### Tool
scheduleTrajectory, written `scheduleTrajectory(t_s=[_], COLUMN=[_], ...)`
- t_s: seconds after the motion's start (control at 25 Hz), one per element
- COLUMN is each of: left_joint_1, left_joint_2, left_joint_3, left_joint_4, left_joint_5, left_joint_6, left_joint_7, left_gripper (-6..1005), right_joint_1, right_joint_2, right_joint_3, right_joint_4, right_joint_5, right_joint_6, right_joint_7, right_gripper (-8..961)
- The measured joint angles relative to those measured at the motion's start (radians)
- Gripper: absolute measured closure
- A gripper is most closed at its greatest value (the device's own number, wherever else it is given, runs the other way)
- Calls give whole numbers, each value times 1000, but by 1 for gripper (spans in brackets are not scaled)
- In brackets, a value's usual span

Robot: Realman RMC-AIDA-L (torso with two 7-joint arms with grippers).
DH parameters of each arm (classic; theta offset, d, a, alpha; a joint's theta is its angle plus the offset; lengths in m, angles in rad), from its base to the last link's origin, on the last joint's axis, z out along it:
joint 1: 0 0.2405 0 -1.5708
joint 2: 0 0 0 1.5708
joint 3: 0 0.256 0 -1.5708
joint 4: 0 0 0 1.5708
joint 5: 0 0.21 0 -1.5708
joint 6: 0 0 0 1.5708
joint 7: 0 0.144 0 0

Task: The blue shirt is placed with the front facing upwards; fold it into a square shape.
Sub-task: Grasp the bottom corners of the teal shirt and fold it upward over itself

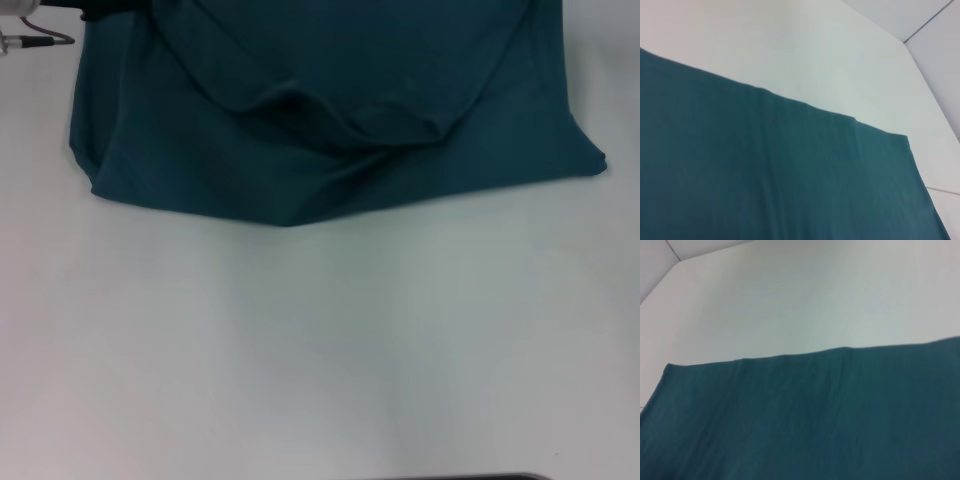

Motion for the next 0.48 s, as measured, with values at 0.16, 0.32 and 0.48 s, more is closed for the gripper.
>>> scheduleTrajectory(t_s=[0.16, 0.32, 0.48], left_joint_1=[-7, -9, -15], left_joint_2=[3, 5, 5], left_joint_3=[0, 2, 22], left_joint_4=[-4, -7, -4], left_joint_5=[0, 0, 0], left_joint_6=[-23, -47, -79], left_joint_7=[-1, 0, -7], left_gripper=[973, 973, 973], right_joint_1=[15, 29, 37], right_joint_2=[1, 4, 11], right_joint_3=[-29, -32, -37], right_joint_4=[8, 9, 9], right_joint_5=[-4, -28, -43], right_joint_6=[48, 80, 112], right_joint_7=[1, 2, 2], right_gripper=[914, 914, 914])
